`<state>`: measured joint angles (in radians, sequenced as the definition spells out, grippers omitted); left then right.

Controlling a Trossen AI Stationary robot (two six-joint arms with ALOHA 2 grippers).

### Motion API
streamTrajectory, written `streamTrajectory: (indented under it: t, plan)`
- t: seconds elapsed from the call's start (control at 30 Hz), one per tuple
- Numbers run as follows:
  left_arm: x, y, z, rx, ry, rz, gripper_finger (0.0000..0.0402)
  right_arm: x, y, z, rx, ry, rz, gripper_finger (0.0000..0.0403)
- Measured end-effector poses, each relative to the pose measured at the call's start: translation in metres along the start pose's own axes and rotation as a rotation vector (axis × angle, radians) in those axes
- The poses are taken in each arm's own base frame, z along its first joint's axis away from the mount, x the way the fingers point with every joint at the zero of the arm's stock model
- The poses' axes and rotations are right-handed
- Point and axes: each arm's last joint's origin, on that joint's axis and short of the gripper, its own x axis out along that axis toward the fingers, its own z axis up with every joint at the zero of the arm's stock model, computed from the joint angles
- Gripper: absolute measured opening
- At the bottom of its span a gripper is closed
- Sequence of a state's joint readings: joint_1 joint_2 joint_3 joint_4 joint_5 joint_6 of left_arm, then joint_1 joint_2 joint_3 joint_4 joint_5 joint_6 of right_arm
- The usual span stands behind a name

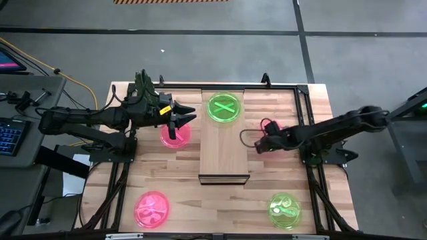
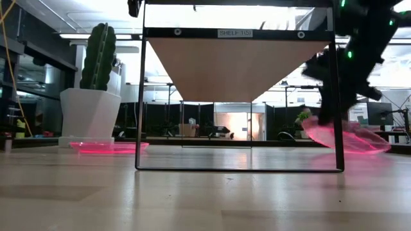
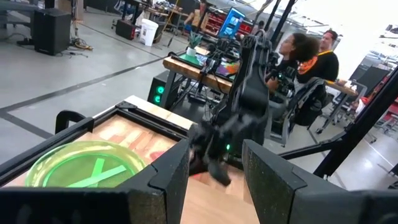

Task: Place and stack plates onto a shelf
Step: Put the top right pink plate on the shelf

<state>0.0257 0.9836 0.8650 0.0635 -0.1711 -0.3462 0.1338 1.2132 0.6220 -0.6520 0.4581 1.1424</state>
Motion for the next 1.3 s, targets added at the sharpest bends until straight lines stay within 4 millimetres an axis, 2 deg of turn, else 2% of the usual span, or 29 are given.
streamTrajectory:
  t: [0.33, 0.57, 0.77, 0.97, 1.13, 1.3]
  plan:
    - [0.000, 0.000, 0.000, 0.000, -0.001, 0.000, 0.0140, -0.059, -0.028, 0.024, 0.140, -0.232, 0.256, 0.0000]
    - [0.000, 0.000, 0.000, 0.000, -0.002, -0.001, 0.0140, -0.081, -0.039, 0.034, 0.179, -0.383, 0.353, 0.0000]
    - [0.000, 0.000, 0.000, 0.000, -0.002, -0.001, 0.0140, -0.074, -0.038, 0.029, 0.175, -0.279, 0.330, 0.0000]
    - [0.000, 0.000, 0.001, -0.002, -0.010, -0.004, 0.0140, -0.050, -0.042, 0.017, 0.290, -0.137, 0.160, 0.0015]
    - [0.000, 0.000, 0.001, -0.004, -0.010, -0.003, 0.0140, -0.021, -0.052, 0.000, 0.381, -0.026, 0.049, 0.0093]
    - [0.000, 0.000, 0.001, -0.020, -0.010, -0.004, 0.0140, -0.008, -0.069, -0.008, 0.529, -0.069, -0.097, 0.0183]
